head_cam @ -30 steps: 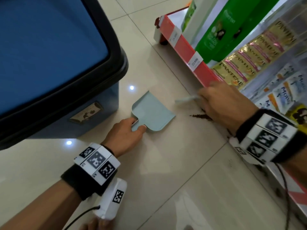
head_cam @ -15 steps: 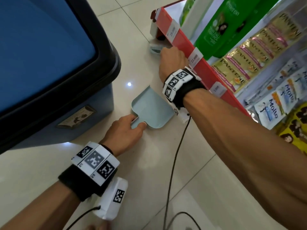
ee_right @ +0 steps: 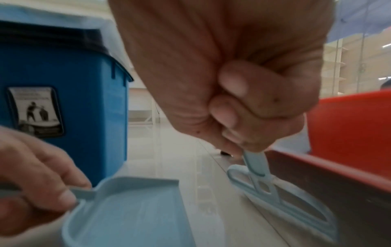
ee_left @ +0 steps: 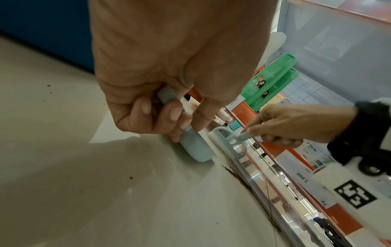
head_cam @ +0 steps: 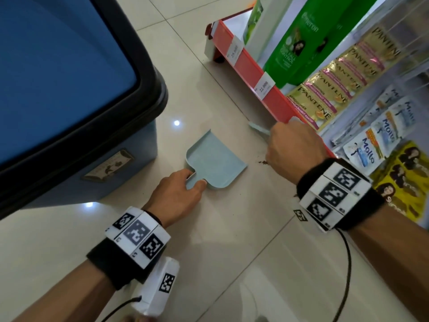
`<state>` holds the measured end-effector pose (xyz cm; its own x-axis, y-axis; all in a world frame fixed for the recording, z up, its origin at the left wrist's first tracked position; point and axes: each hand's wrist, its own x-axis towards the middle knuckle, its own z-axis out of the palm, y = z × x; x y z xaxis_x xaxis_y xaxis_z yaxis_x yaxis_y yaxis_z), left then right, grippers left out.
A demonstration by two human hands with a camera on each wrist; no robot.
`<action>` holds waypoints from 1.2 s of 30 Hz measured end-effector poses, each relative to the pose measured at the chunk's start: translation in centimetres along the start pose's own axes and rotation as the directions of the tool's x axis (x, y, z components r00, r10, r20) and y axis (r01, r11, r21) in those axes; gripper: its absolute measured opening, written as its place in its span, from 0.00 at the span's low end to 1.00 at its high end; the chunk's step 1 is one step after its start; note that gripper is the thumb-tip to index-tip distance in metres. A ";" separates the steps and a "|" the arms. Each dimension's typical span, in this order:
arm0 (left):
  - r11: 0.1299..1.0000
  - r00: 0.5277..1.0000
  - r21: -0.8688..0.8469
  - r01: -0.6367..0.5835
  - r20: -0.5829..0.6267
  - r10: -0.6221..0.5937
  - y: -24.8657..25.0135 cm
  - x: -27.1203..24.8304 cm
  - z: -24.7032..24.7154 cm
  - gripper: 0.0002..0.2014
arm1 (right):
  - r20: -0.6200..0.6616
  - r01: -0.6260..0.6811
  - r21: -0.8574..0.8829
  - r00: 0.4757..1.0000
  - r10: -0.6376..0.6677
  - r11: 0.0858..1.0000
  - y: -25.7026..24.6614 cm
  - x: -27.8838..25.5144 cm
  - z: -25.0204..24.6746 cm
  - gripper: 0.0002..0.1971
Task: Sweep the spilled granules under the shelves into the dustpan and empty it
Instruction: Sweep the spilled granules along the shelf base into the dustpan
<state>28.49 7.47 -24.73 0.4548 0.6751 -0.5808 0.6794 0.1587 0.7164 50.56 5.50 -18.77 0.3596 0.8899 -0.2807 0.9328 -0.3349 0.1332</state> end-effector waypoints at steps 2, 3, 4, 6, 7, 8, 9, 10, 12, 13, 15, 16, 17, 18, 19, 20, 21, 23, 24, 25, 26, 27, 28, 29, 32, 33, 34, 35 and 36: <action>1.000 1.000 0.014 -0.010 -0.003 0.010 0.2 0.1 0.3 0.17 | -0.098 0.016 0.046 0.995 -0.012 0.999 -0.9 0.5 -1.0 0.08; 1.000 1.000 0.022 -0.021 -0.010 0.021 0.2 0.1 0.4 0.16 | -0.159 0.040 0.062 0.987 -0.030 0.997 -1.6 1.2 -1.5 0.08; 0.999 0.999 0.027 -0.032 -0.017 0.033 0.2 0.1 0.6 0.15 | -0.209 0.071 0.069 0.976 -0.055 0.995 -2.4 2.0 -1.9 0.10; 0.997 0.998 0.044 -0.058 -0.022 0.059 0.2 0.1 0.8 0.13 | -0.256 0.140 0.047 0.959 -0.124 0.989 -3.7 4.2 -2.0 0.13; 0.996 0.998 0.057 -0.063 -0.020 0.065 0.1 0.1 0.8 0.13 | -0.255 0.169 0.030 0.954 -0.156 0.985 -4.2 5.1 -1.8 0.14; 0.996 0.998 0.069 -0.058 -0.019 0.060 0.1 -0.1 0.8 0.14 | -0.236 0.183 0.020 0.956 -0.173 0.983 -4.5 6.0 -1.4 0.15; 0.996 0.999 0.080 -0.048 -0.018 0.050 0.1 -0.2 0.7 0.15 | -0.214 0.179 0.021 0.962 -0.170 0.984 -4.6 6.7 -0.9 0.15; 0.995 0.999 0.092 -0.041 -0.018 0.042 0.1 -0.4 0.7 0.15 | -0.199 0.164 0.037 0.968 -0.154 0.986 -4.6 7.0 -0.4 0.15; 0.992 0.998 0.114 -0.048 -0.023 0.051 0.0 -0.7 0.7 0.16 | -0.198 0.127 0.098 0.974 -0.105 0.987 -3.9 6.4 0.7 0.13; 0.991 0.998 0.120 -0.054 -0.028 0.058 -0.1 -0.8 0.7 0.15 | -0.198 0.107 0.132 0.977 -0.080 0.986 -3.3 5.5 1.1 0.13; 0.989 0.997 0.138 -0.059 -0.033 0.064 -0.3 -1.0 0.7 0.15 | -0.130 0.064 0.184 0.991 -0.040 0.981 -1.4 3.0 2.0 0.11; 0.987 0.997 0.148 -0.060 -0.039 0.067 -0.5 -1.2 0.8 0.15 | -0.078 0.036 0.199 0.997 -0.021 0.979 -0.1 1.5 2.5 0.10; 0.986 0.997 0.155 -0.061 -0.043 0.069 -0.8 -1.3 0.8 0.15 | -0.027 0.010 0.196 1.000 -0.004 0.981 1.4 0.0 3.0 0.09; 0.986 0.997 0.157 -0.060 -0.046 0.068 -1.1 -1.5 0.9 0.15 | 0.011 -0.005 0.181 1.000 0.003 0.984 2.8 -1.6 3.3 0.09; 0.987 0.997 0.152 -0.060 -0.047 0.068 -1.3 -1.7 1.1 0.15 | 0.033 -0.001 0.146 0.999 -0.004 0.989 4.1 -3.3 3.5 0.09; 0.987 0.997 0.152 -0.059 -0.043 0.066 -1.5 -1.7 1.3 0.15 | 0.040 0.008 0.110 0.999 -0.013 0.994 5.1 -4.5 3.8 0.10; 0.988 0.997 0.145 -0.061 -0.040 0.068 -1.7 -1.9 1.6 0.14 | 0.025 0.025 0.076 0.999 -0.027 0.997 5.8 -5.6 3.8 0.10; 0.988 0.997 0.136 -0.070 -0.029 0.074 -1.8 -2.4 2.2 0.12 | -0.044 0.070 0.052 0.997 -0.068 0.996 6.0 -6.5 3.4 0.11; 0.988 0.997 0.136 -0.075 -0.021 0.079 -1.9 -2.7 2.5 0.11 | -0.092 0.103 0.067 0.991 -0.097 0.992 5.8 -6.3 3.0 0.11; 0.987 0.996 0.140 -0.083 -0.012 0.085 -1.9 -2.9 2.7 0.11 | -0.146 0.139 0.090 0.981 -0.125 0.986 5.3 -5.7 2.6 0.12; 0.985 0.996 0.149 -0.089 0.000 0.090 -1.9 -3.1 3.0 0.11 | -0.189 0.174 0.105 0.970 -0.152 0.979 4.7 -4.8 2.2 0.13; 0.982 0.995 0.162 -0.095 0.010 0.095 -1.9 -3.3 3.3 0.10 | -0.215 0.202 0.102 0.961 -0.177 0.974 3.9 -3.7 1.8 0.14; 0.979 0.995 0.176 -0.102 0.016 0.101 -1.9 -3.5 3.5 0.10 | -0.228 0.220 0.086 0.954 -0.196 0.972 3.0 -2.5 1.5 0.14; 0.977 0.994 0.185 -0.109 0.020 0.107 -1.9 -3.6 3.6 0.09 | -0.229 0.233 0.072 0.950 -0.212 0.970 2.1 -1.4 1.4 0.15; 0.976 0.993 0.180 -0.121 0.027 0.118 -1.9 -3.9 4.0 0.10 | -0.150 0.245 0.030 0.960 -0.238 0.969 0.9 0.0 1.2 0.14; 0.977 0.992 0.174 -0.124 0.027 0.121 -2.0 -4.0 4.0 0.11 | -0.118 0.251 0.019 0.962 -0.247 0.968 1.2 -0.3 1.3 0.15; 0.977 0.992 0.172 -0.127 0.025 0.124 -2.0 -4.0 4.0 0.12 | -0.093 0.255 0.016 0.963 -0.253 0.967 1.9 -1.0 1.6 0.15; 0.977 0.992 0.172 -0.128 0.022 0.126 -2.1 -4.2 3.9 0.11 | -0.072 0.257 0.017 0.964 -0.255 0.966 2.8 -2.1 2.0 0.15; 0.977 0.992 0.170 -0.126 0.018 0.125 -2.3 -4.2 3.8 0.11 | -0.051 0.256 0.018 0.966 -0.255 0.967 3.9 -3.4 2.4 0.15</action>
<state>27.18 1.54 -25.35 0.5465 0.6767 -0.4933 0.7041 -0.0524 0.7081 52.99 0.42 -19.61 0.1083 0.9605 -0.2565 0.9940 -0.1015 0.0399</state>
